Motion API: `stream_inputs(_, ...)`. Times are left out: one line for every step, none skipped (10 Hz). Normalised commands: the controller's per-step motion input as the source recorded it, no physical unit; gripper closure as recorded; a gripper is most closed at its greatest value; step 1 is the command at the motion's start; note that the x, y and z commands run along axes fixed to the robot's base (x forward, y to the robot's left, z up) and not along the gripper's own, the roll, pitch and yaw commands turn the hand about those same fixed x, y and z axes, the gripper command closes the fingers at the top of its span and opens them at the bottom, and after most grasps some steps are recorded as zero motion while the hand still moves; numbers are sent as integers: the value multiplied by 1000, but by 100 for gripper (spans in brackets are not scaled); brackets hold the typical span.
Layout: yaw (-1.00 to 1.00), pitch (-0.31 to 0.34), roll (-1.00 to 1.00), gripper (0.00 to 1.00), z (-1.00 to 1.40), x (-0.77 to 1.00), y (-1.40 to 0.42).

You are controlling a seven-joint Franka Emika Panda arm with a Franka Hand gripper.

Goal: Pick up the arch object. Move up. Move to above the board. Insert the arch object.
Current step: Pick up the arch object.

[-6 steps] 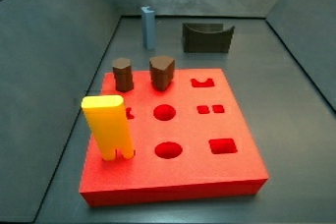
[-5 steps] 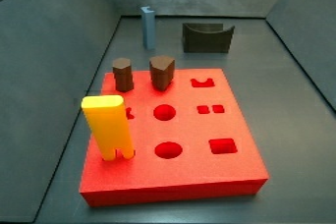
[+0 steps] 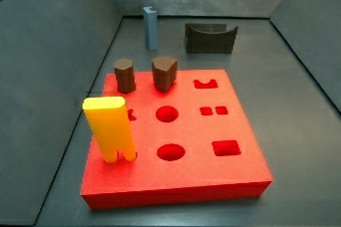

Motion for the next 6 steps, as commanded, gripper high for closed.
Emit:
stream_inputs(-1000,-77,-49,0,-337,0,-14)
stream_inputs(-1000,-60,-49,0,-320,0,-20)
stream_inputs(-1000,-43,-51,0,-306,0,-29)
stream_inputs(-991,-74,-31,0,-354,0,-106)
stream_inputs(-977,-99,-84,0,-380,-3,-66)
stream_inputs(-894,-80,-137,0,-351,-31,-94)
